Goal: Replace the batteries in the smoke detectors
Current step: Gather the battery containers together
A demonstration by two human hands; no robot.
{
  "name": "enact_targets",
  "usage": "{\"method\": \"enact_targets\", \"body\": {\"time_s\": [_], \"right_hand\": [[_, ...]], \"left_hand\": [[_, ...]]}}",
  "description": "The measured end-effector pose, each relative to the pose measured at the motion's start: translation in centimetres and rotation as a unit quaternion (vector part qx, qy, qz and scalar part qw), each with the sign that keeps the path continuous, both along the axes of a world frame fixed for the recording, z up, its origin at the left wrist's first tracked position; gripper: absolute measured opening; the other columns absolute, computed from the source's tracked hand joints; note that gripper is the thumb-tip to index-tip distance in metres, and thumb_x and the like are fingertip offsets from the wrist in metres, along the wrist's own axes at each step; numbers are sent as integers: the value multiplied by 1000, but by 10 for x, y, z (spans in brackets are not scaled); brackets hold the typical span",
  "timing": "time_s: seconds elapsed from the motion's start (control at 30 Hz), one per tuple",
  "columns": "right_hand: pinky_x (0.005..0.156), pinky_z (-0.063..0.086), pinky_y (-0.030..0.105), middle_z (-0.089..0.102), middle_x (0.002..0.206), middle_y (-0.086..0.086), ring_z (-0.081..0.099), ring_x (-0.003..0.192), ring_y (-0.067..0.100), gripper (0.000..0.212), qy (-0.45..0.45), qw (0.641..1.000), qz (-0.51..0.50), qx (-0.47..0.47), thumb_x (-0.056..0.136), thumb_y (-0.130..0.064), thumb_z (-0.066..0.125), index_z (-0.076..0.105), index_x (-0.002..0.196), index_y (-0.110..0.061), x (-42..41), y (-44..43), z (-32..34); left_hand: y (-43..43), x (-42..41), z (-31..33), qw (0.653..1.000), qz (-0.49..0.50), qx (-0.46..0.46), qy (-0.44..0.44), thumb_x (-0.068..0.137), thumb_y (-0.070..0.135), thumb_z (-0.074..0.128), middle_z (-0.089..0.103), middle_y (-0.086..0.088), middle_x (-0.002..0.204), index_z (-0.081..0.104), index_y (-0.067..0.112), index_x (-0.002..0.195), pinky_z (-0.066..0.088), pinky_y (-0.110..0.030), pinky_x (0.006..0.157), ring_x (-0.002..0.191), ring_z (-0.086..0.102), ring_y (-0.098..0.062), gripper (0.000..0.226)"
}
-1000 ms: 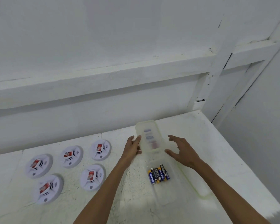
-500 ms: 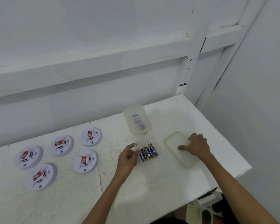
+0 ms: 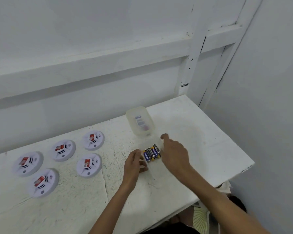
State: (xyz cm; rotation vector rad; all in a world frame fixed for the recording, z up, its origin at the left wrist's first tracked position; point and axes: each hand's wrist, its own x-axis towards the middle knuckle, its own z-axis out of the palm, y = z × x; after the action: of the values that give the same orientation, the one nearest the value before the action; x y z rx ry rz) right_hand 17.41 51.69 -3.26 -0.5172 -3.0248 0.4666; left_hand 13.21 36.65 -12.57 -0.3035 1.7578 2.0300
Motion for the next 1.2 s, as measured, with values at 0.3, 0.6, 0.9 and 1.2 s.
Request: {"method": "enact_targets", "body": {"time_s": [0.3, 0.6, 0.9, 1.2], "right_hand": [[85, 53, 32, 57, 135, 3, 51, 128, 23, 49, 4, 995, 93, -47, 97, -48, 49, 47, 136, -19, 22, -49, -27], [82, 48, 35, 58, 117, 8, 56, 110, 27, 42, -31, 992, -48, -112, 95, -38, 55, 53, 125, -9, 4, 22, -40], [82, 57, 36, 68, 105, 1, 66, 91, 18, 50, -40, 972, -62, -222, 84, -48, 73, 58, 116, -13, 3, 44, -45], [81, 56, 33, 68, 105, 1, 65, 91, 18, 45, -19, 968, -63, -240, 84, -42, 75, 59, 114, -13, -3, 43, -45]], "left_hand": [[-3, 1, 12, 1000, -17, 5, -4, 97, 29, 67, 69, -8, 94, 70, 10, 111, 53, -27, 61, 79, 67, -17, 24], [-12, -2, 9, 998, -37, 31, -33, 95, 12, 70, 69, -13, 103, 64, 11, 123, 58, -30, 66, 81, 69, -19, 28], [-16, -3, 4, 998, 18, 10, -52, 79, 7, 86, 63, -17, 106, 60, 7, 118, 60, -33, 69, 84, 68, -24, 46], [-10, -10, 12, 997, 8, -83, 6, 80, 11, 86, 71, -17, 101, 72, 7, 107, 63, -33, 69, 88, 74, -28, 30]]}}
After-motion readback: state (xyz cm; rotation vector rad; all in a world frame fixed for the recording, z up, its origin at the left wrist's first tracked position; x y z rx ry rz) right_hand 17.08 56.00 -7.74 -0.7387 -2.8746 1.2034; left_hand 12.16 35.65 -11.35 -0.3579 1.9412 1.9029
